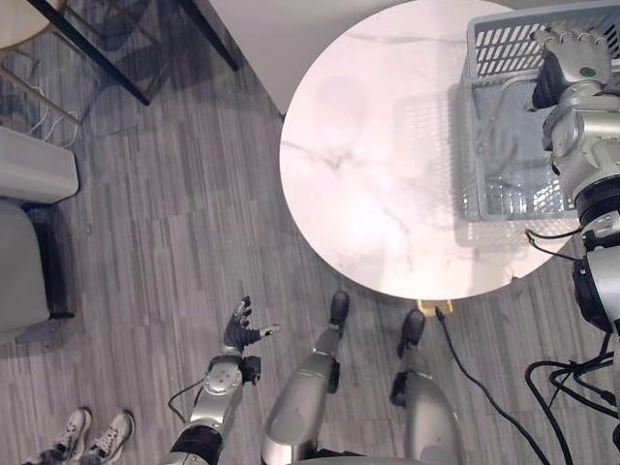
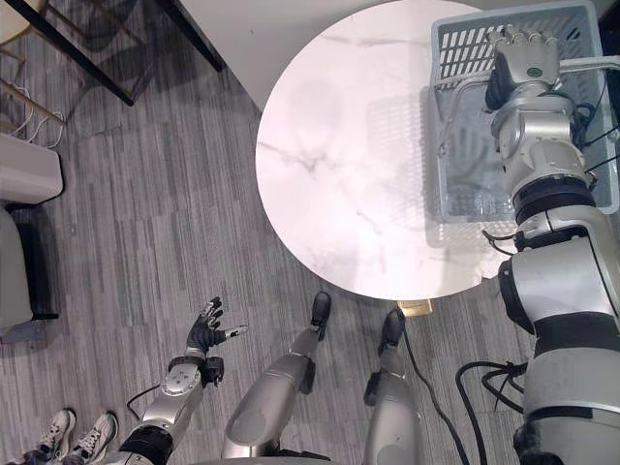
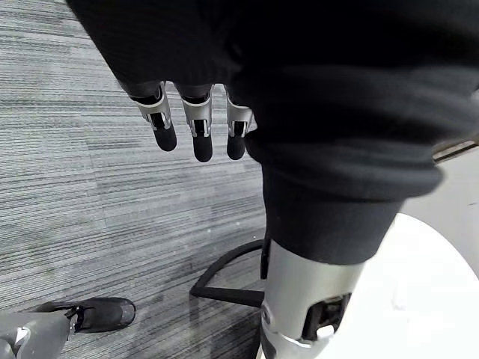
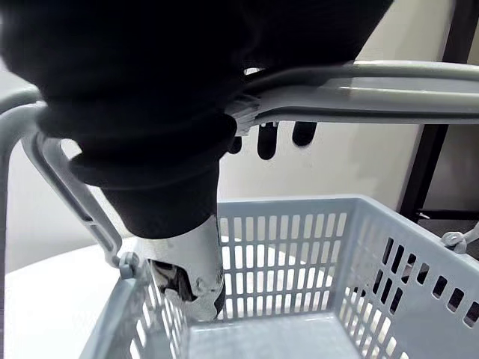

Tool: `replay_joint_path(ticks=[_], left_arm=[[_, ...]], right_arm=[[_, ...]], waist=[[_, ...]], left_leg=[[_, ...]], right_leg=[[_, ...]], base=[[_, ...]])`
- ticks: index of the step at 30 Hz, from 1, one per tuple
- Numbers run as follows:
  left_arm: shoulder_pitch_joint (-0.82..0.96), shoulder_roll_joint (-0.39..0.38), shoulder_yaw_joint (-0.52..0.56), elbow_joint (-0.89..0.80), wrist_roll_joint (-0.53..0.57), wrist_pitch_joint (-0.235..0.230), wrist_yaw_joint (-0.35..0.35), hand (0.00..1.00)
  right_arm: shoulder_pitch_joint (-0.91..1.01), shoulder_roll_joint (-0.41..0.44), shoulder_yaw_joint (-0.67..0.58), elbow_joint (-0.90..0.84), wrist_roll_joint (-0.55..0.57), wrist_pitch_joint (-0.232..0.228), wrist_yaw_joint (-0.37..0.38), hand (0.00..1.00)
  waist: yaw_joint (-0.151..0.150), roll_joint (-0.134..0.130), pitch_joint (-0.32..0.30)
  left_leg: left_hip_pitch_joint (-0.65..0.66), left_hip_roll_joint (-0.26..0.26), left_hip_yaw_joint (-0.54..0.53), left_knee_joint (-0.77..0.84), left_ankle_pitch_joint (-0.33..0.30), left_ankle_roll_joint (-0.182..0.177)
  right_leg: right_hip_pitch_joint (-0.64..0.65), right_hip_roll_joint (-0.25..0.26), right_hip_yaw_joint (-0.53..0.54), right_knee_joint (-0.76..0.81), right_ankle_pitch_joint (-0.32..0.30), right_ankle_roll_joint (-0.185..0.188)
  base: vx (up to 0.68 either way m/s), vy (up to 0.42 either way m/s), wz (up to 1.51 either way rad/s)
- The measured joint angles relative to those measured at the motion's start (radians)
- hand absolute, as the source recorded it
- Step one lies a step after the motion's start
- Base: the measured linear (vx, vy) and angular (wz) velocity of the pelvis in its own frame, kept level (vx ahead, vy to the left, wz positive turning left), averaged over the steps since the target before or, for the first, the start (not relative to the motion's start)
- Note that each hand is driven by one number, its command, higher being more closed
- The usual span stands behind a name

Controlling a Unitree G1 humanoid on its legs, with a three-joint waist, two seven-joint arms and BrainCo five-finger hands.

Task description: Pick vegetable in the basket

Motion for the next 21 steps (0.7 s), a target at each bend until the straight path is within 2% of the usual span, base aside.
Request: replay_joint_path(ticks=[5, 8, 12, 16, 19, 20, 21], left_arm=[[0.0, 0.0, 0.0, 0.001, 0.0, 0.001, -0.013, 0.0], [0.0, -0.004, 0.002, 0.004, 0.0, 0.001, -0.012, 0.0], [0.0, -0.019, 0.012, 0.004, 0.0, 0.001, -0.012, 0.0], [0.014, -0.02, 0.024, 0.003, 0.001, 0.002, -0.011, 0.0], [0.044, -0.02, 0.047, -0.011, 0.004, 0.004, -0.012, 0.0], [0.069, -0.02, 0.061, -0.036, 0.005, 0.004, -0.012, 0.0], [0.082, -0.02, 0.067, -0.046, 0.006, 0.004, -0.012, 0.0]], right_arm=[[0.016, 0.001, -0.013, -0.022, 0.047, -0.008, 0.0, 1.0], [0.067, 0.013, -0.043, -0.093, 0.111, -0.021, -0.004, 1.0], [0.162, 0.031, -0.054, -0.184, 0.136, -0.022, -0.005, 1.0], [0.344, 0.084, -0.18, -0.378, 0.24, -0.018, -0.008, 1.0], [0.508, 0.14, -0.27, -0.497, 0.342, -0.019, -0.005, 1.0], [0.579, 0.168, -0.295, -0.538, 0.393, -0.021, -0.004, 1.0], [0.634, 0.184, -0.312, -0.573, 0.426, -0.021, -0.004, 1.0]], waist=[[0.001, 0.0, 0.0], [0.003, -0.002, -0.001], [-0.008, -0.01, -0.003], [-0.047, -0.054, -0.01], [-0.056, -0.093, -0.029], [-0.078, -0.107, -0.042], [-0.086, -0.114, -0.052]], left_leg=[[0.005, 0.004, 0.013, 0.0, 0.0, 0.0], [0.022, 0.007, 0.043, 0.0, -0.001, 0.0], [0.065, 0.012, 0.061, -0.001, -0.001, -0.001], [0.111, 0.028, 0.093, -0.001, -0.013, -0.002], [0.16, 0.034, 0.121, -0.001, -0.029, -0.008], [0.171, 0.034, 0.127, -0.001, -0.034, -0.007], [0.179, 0.036, 0.132, -0.001, -0.038, -0.008]], right_leg=[[-0.002, 0.0, 0.011, 0.003, 0.0, 0.0], [0.0, 0.002, 0.037, 0.008, 0.001, 0.0], [0.03, 0.01, 0.063, 0.007, 0.001, 0.0], [0.062, 0.024, 0.094, 0.004, 0.002, 0.0], [0.1, 0.035, 0.124, -0.011, 0.002, 0.005], [0.112, 0.038, 0.131, -0.018, 0.002, 0.006], [0.12, 0.041, 0.138, -0.025, 0.004, 0.008]], base=[[0.01, -0.001, -0.07], [0.02, -0.007, -0.23], [0.02, -0.021, -0.2], [0.0, -0.035, -0.26], [0.0, -0.029, -0.33], [0.02, -0.014, -0.23], [0.03, -0.012, -0.19]])
